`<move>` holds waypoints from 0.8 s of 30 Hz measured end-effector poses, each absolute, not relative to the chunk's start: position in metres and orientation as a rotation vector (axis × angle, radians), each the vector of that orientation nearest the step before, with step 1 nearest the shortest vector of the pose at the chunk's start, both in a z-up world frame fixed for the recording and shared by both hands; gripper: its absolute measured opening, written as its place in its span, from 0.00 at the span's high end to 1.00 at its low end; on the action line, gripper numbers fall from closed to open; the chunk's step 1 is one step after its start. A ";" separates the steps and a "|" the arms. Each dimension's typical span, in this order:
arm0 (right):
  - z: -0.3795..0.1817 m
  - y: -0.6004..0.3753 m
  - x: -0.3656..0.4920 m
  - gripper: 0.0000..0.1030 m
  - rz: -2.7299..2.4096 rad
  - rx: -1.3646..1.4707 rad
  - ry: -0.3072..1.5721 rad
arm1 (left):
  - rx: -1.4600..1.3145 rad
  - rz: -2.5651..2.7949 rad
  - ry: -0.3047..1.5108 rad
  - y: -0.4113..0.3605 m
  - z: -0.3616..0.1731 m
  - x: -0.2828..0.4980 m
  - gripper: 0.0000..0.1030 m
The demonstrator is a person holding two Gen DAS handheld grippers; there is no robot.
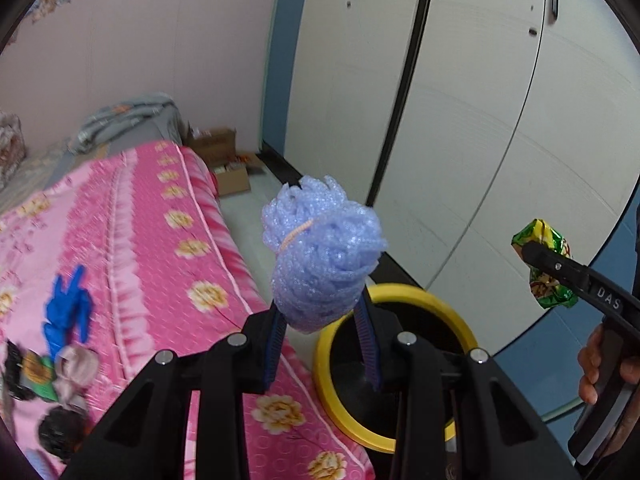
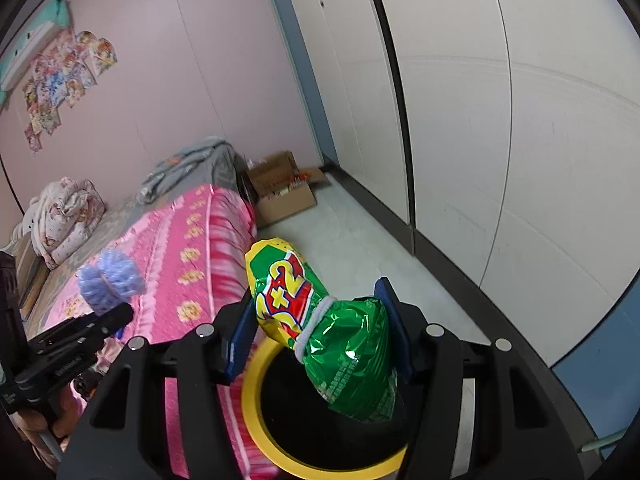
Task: Collect trash
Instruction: 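Carry the green bag and purple net over the yellow-rimmed bin with both tools, then open both tools to drop the bag and net into the bin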
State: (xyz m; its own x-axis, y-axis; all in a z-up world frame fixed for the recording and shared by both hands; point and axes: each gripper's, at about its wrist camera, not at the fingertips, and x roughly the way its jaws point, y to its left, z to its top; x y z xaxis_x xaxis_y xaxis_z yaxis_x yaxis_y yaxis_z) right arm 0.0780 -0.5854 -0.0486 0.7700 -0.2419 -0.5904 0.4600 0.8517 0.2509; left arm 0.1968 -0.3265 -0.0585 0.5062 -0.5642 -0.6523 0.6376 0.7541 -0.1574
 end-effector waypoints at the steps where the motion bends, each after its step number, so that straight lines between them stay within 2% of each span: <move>1: -0.055 -0.588 0.078 0.48 -0.398 0.404 0.585 | 0.111 -0.738 0.762 -0.333 -0.067 0.197 0.69; 11: -0.110 -0.602 0.083 0.47 -0.455 0.378 0.668 | 0.152 -0.772 0.873 -0.376 -0.125 0.204 0.69; 20: -0.130 -0.615 0.088 0.43 -0.448 0.395 0.694 | 0.152 -0.810 0.906 -0.391 -0.139 0.207 0.66; 24: -0.131 -0.619 0.083 0.39 -0.444 0.403 0.691 | 0.158 -0.822 0.894 -0.392 -0.136 0.206 0.60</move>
